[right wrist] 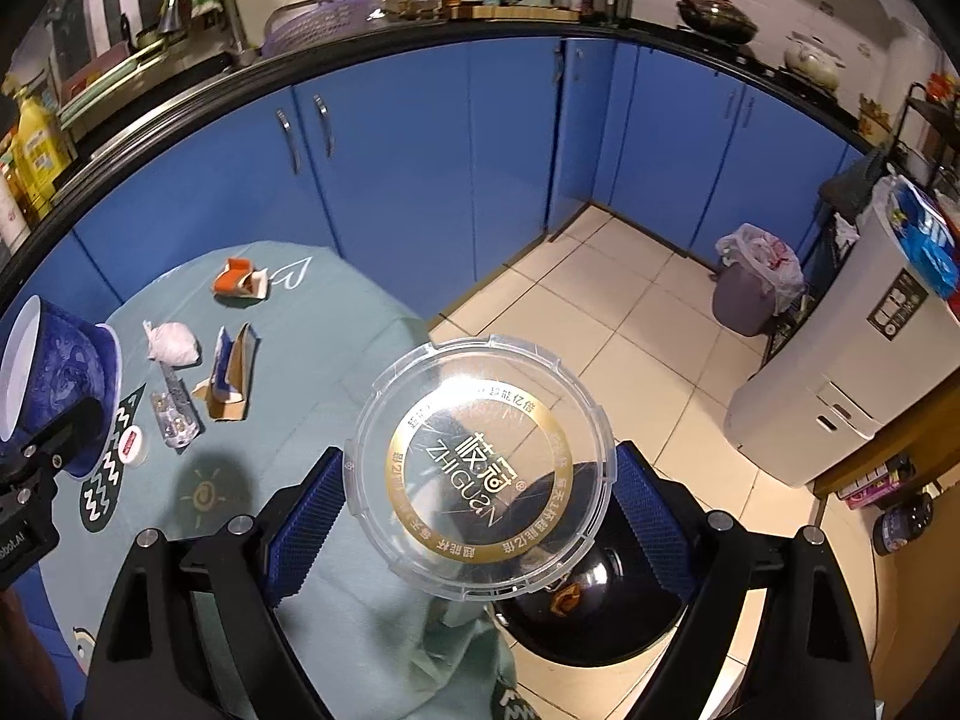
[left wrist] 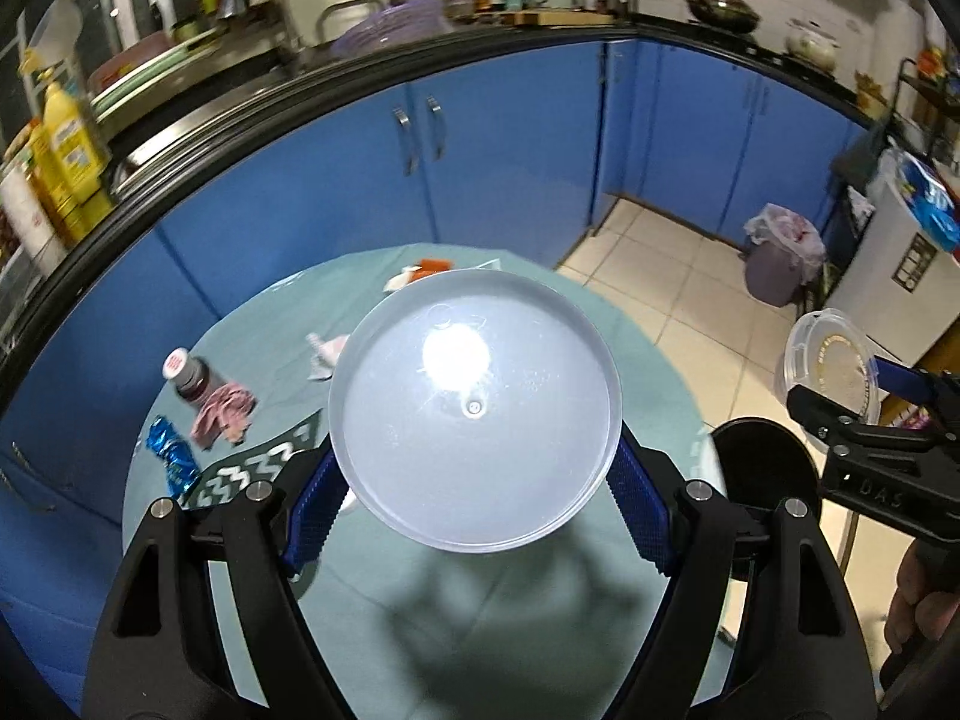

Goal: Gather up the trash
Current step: 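Carry both lids in the grippers over the black trash bin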

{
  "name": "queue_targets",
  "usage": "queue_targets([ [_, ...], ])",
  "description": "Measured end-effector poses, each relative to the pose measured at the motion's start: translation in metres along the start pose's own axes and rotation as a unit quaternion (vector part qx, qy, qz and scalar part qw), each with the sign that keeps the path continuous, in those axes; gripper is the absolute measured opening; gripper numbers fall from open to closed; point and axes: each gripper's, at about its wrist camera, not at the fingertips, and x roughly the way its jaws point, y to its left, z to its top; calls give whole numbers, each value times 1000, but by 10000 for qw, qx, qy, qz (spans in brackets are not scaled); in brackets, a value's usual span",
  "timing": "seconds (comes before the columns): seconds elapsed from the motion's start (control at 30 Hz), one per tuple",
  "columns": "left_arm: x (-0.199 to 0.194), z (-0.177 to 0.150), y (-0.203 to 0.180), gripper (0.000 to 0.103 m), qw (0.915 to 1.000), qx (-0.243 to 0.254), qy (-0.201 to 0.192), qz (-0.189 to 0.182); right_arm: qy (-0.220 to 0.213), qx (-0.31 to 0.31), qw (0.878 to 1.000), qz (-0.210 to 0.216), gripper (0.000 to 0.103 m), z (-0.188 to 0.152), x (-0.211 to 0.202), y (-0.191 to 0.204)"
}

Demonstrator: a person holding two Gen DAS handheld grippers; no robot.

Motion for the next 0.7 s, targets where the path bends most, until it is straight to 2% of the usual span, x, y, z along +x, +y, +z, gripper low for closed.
queue_targets([
  [0.37, -8, 17, -47, 78, 9990, 315, -133, -280, -210, 313, 9990, -230, 86, -3, -19, -42],
  [0.7, -18, 28, -82, 78, 9969, 584, -303, -439, -341, 439, 9978, -363, 86, -7, -32, -65],
])
